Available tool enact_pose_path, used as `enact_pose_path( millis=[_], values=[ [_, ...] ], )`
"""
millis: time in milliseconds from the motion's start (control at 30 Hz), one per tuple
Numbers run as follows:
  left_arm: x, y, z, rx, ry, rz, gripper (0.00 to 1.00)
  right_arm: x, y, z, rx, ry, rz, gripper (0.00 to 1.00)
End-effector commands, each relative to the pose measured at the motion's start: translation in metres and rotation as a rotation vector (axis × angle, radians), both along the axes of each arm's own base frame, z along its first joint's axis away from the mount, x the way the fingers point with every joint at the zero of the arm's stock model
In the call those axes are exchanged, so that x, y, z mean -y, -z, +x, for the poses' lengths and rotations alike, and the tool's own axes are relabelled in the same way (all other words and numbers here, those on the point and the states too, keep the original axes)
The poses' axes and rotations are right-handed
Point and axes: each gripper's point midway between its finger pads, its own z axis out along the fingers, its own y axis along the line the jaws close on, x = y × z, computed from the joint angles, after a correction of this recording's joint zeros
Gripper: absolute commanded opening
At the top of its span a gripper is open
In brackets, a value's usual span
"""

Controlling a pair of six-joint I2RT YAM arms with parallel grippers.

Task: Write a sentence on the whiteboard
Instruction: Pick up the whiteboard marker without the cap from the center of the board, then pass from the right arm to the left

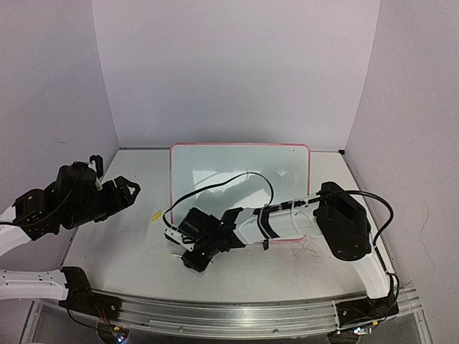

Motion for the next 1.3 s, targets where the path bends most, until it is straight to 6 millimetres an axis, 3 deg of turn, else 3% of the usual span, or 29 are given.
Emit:
enact_pose_path(
  millis=[0, 133, 233, 433, 533, 633, 833, 900, 1067, 1200, 1267],
  values=[
    [-0.004, -0.009, -0.001, 0.015, -0.004, -0.006, 0.8, 0.0, 0.012, 0.006, 0.036, 0.007, -0.025, 0.31],
    [-0.007, -0.011, -0.003, 0.022, -0.016, -0.022, 0.8, 0.003, 0.004, 0.008, 0.057, 0.023, 0.004, 0.1],
    [-0.009, -0.015, -0.003, 0.032, -0.026, -0.031, 0.8, 0.004, -0.012, 0.01, 0.075, 0.055, 0.059, 0.0],
    [-0.009, -0.024, -0.001, 0.046, -0.033, -0.053, 0.81, 0.006, -0.084, 0.017, 0.024, 0.146, 0.321, 0.0],
    [-0.001, -0.031, 0.002, 0.057, -0.012, -0.064, 0.81, 0.019, -0.133, 0.02, -0.013, 0.178, 0.505, 0.0],
    [0.023, -0.046, 0.003, 0.103, 0.095, -0.108, 0.82, 0.036, -0.172, 0.022, -0.031, 0.216, 0.643, 0.0],
    [0.123, -0.083, -0.018, 0.22, 0.557, -0.371, 0.8, 0.065, -0.239, 0.017, -0.01, 0.237, 0.872, 0.0],
    [0.142, -0.097, -0.021, 0.26, 0.634, -0.453, 0.8, 0.069, -0.251, 0.016, 0.003, 0.238, 0.899, 0.0],
    [0.159, -0.103, -0.012, 0.277, 0.656, -0.437, 0.8, 0.074, -0.265, 0.013, 0.018, 0.231, 0.935, 0.0],
    [0.169, -0.093, -0.006, 0.234, 0.649, -0.434, 0.79, 0.082, -0.273, 0.016, 0.019, 0.276, 0.97, 0.0],
    [0.17, -0.089, -0.008, 0.232, 0.653, -0.426, 0.79, 0.094, -0.276, 0.026, 0.015, 0.373, 0.992, 0.0]
  ],
)
